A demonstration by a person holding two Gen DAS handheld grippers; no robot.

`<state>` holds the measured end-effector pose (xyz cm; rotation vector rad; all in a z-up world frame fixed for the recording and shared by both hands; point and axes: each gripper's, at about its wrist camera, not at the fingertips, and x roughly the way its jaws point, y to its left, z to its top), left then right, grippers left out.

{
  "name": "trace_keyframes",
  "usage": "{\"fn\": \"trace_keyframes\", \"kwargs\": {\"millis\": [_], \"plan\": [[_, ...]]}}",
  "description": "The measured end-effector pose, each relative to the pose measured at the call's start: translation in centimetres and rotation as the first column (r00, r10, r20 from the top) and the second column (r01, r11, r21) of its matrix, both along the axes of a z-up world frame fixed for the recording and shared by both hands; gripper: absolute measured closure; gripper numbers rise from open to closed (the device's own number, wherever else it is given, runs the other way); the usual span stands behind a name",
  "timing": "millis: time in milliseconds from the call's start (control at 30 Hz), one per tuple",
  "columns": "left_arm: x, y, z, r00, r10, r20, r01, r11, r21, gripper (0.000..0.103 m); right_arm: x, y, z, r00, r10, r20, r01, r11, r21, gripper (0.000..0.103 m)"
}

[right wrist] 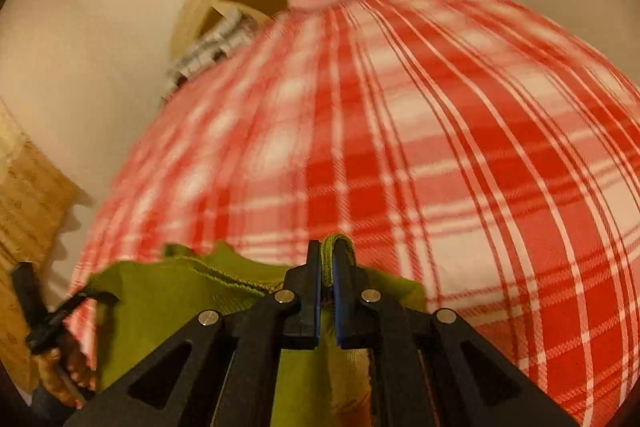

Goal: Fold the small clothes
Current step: 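Lay the hem onto the folded sleeves and open both tools, then close both tools on the striped side edge of the folded sweater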

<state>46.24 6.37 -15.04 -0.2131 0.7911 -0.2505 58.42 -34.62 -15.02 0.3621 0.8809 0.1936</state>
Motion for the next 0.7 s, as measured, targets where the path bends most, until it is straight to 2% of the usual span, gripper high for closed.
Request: {"fn": "trace_keyframes", "kwargs": {"millis": [33, 67, 100, 133, 167, 267, 400, 433, 500, 633, 700], "plan": [[-0.4, 0.0, 0.0, 1.000, 0.004, 0.004, -0.004, 1.000, 0.011, 0.066, 0.0, -0.2, -0.5, 1.000, -0.018, -0.017, 0.018, 1.000, -0.008, 0.093], [-1.0, 0.0, 0.1, 1.000, 0.011, 0.011, -0.011, 1.000, 0.023, 0.060, -0.4, -0.5, -0.7, 0.999, -0.048, -0.020, 0.047, 0.998, -0.031, 0.073], [-1.6, 0.1, 0.1, 1.000, 0.018, 0.018, -0.018, 0.999, 0.032, 0.049, -0.8, -0.7, -0.8, 0.998, -0.054, -0.016, 0.054, 0.998, -0.039, 0.036], [-2.0, 0.3, 0.0, 0.999, 0.029, 0.021, -0.029, 0.999, 0.039, 0.042, -1.4, -1.0, -0.7, 0.999, -0.050, -0.008, 0.050, 0.998, -0.030, 0.023], [-2.4, 0.5, -0.2, 0.999, 0.036, 0.015, -0.037, 0.998, 0.043, 0.042, -2.1, -1.4, -0.4, 0.999, -0.051, 0.008, 0.051, 0.999, -0.012, 0.020], [-3.3, 0.8, -1.4, 0.998, 0.043, -0.039, -0.042, 0.998, 0.041, 0.042, -3.7, -2.0, 0.2, 0.998, -0.049, 0.027, 0.049, 0.999, -0.008, 0.020], [-5.8, 1.0, -1.7, 0.998, 0.032, -0.047, -0.031, 0.999, 0.027, 0.043, -7.0, -1.4, 1.0, 0.999, 0.000, 0.040, 0.000, 1.000, -0.020, 0.021], [-6.6, 1.1, -1.7, 0.998, 0.029, -0.055, -0.028, 0.999, 0.020, 0.043, -8.0, -1.2, 1.0, 0.999, 0.014, 0.043, -0.013, 0.999, -0.030, 0.023], [-8.1, 1.4, -1.7, 0.998, 0.018, -0.063, -0.017, 1.000, 0.007, 0.043, -10.5, -0.9, 1.2, 0.998, 0.038, 0.041, -0.035, 0.998, -0.060, 0.037], [-10.2, 1.7, -2.4, 0.996, -0.009, -0.091, 0.008, 1.000, -0.017, 0.044, -14.1, -1.6, 0.3, 0.999, 0.051, 0.005, -0.050, 0.998, -0.034, 0.038], [-11.3, 1.7, -2.6, 0.996, -0.005, -0.092, 0.003, 1.000, -0.023, 0.045, -15.4, -1.8, -0.1, 0.998, 0.059, -0.011, -0.059, 0.998, -0.032, 0.043]]}}
